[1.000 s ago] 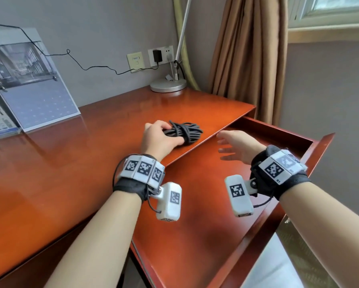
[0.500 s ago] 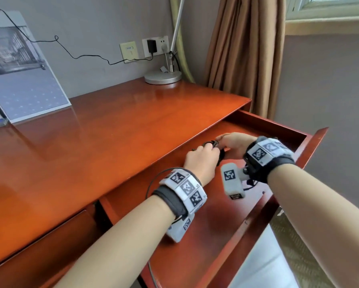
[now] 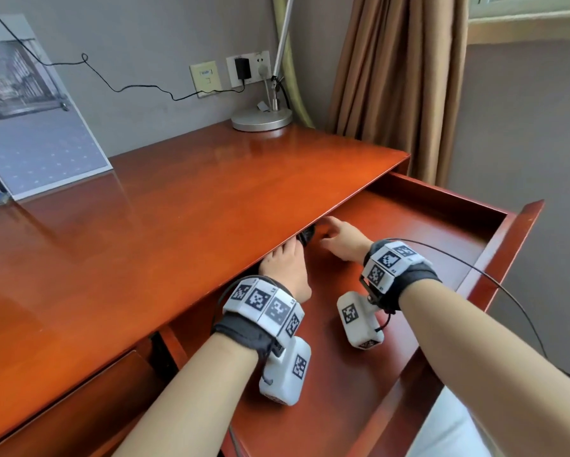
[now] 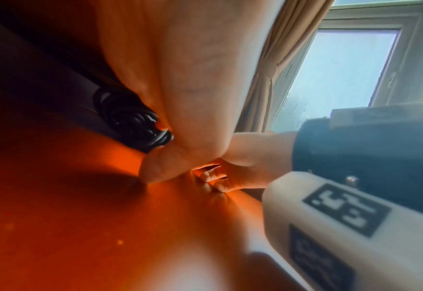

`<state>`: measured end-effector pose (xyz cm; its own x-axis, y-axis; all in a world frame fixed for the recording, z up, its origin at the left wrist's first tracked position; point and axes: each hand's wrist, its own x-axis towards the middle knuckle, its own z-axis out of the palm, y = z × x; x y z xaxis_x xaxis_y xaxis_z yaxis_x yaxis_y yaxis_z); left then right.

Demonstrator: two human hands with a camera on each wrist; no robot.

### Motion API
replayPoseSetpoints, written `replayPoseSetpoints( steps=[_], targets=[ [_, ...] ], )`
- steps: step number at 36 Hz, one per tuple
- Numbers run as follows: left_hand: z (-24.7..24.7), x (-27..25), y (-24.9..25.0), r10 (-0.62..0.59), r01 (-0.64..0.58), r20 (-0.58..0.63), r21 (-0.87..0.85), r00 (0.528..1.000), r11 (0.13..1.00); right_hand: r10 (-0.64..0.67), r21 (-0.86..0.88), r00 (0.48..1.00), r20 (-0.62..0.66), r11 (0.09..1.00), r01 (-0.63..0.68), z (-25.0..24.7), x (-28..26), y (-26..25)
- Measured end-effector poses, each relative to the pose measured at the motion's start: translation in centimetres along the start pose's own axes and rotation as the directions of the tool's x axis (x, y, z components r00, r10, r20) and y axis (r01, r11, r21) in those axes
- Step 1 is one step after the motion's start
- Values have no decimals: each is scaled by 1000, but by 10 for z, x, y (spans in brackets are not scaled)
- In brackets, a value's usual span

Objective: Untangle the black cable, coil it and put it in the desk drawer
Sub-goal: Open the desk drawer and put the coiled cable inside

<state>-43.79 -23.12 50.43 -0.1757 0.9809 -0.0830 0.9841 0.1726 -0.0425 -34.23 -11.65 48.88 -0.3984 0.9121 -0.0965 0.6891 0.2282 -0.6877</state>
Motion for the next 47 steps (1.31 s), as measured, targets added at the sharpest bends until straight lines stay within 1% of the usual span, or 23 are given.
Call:
replayPoseSetpoints(
  steps=[4, 8, 10, 12, 14, 17, 20, 22, 24, 26, 29, 31, 33, 35, 37, 39, 40, 41, 42, 43, 44, 45, 47],
  targets=[
    [0, -2, 2, -58, 55, 107, 34, 993, 998, 20, -172, 996, 85, 985, -5, 2, 0, -1],
    [-4, -3, -1, -62, 69, 159, -38, 985, 997, 30, -160, 995, 92, 987, -15, 0, -2, -4],
    [-7, -4, 0, -60, 73, 168, -74, 984, 995, 41, -154, 990, 133, 988, -20, -8, -10, -10],
    [-9, -5, 4, -57, 76, 171, -105, 984, 992, 76, -208, 973, 217, 978, -30, -21, -17, -18],
    [-13, -4, 10, -37, 56, 177, -101, 983, 993, 75, -318, 956, 284, 948, 20, -43, -26, -25],
    [-27, -5, 23, 48, -22, 269, -98, 962, 995, 59, -332, 965, 255, 943, 30, -84, -37, -29],
    [-49, -9, 38, 187, -153, 366, -121, 912, 981, 48, -176, 981, 186, 984, -15, -126, -55, -26],
    [-63, -14, 53, 296, -260, 374, -143, 879, 955, 40, -155, 993, 115, 988, -22, -149, -68, -18],
    [-76, -23, 72, 404, -369, 335, -164, 851, 915, 38, -248, 999, 19, 968, -32, -167, -81, -4],
    [-88, -36, 88, 517, -486, 273, -176, 811, 856, 90, -343, 995, -53, 934, -103, -178, -91, 11],
    [-96, -56, 108, 680, -666, 241, -149, 693, 731, 198, -444, 974, -113, 867, -228, -186, -109, 35],
    [-93, -65, 118, 728, -746, 308, -79, 612, 661, 246, -458, 964, -98, 849, -263, -185, -119, 49],
    [-85, -70, 124, 705, -778, 418, 10, 573, 628, 273, -443, 962, -33, 858, -259, -181, -124, 64],
    [-81, -75, 124, 659, -770, 483, 51, 577, 636, 287, -446, 956, 62, 865, -230, -175, -128, 75],
    [-81, -79, 119, 620, -733, 500, 48, 606, 678, 265, -448, 954, 144, 876, -176, -168, -130, 79],
    [-83, -83, 113, 645, -736, 420, 88, 639, 671, 204, -453, 964, 169, 885, -108, -166, -132, 79],
    [-82, -84, 111, 695, -766, 352, 116, 626, 632, 181, -460, 967, 177, 884, -81, -165, -131, 78],
    [-80, -85, 111, 758, -815, 306, 140, 575, 562, 170, -473, 966, 194, 879, -60, -165, -131, 78],
    [-78, -86, 112, 807, -862, 306, 145, 506, 485, 169, -487, 962, 213, 873, -45, -166, -131, 77],
    [-75, -87, 112, 829, -896, 340, 146, 444, 420, 174, -492, 958, 229, 870, -40, -166, -131, 76],
    [-72, -88, 114, 829, -914, 385, 157, 405, 374, 184, -494, 955, 231, 868, -48, -166, -131, 76],
    [-69, -88, 114, 820, -921, 419, 179, 389, 345, 192, -491, 955, 227, 869, -58, -167, -131, 76],
    [-65, -86, 111, 822, -917, 407, 177, 399, 357, 201, -473, 956, 212, 878, -80, -166, -130, 74]
  ],
)
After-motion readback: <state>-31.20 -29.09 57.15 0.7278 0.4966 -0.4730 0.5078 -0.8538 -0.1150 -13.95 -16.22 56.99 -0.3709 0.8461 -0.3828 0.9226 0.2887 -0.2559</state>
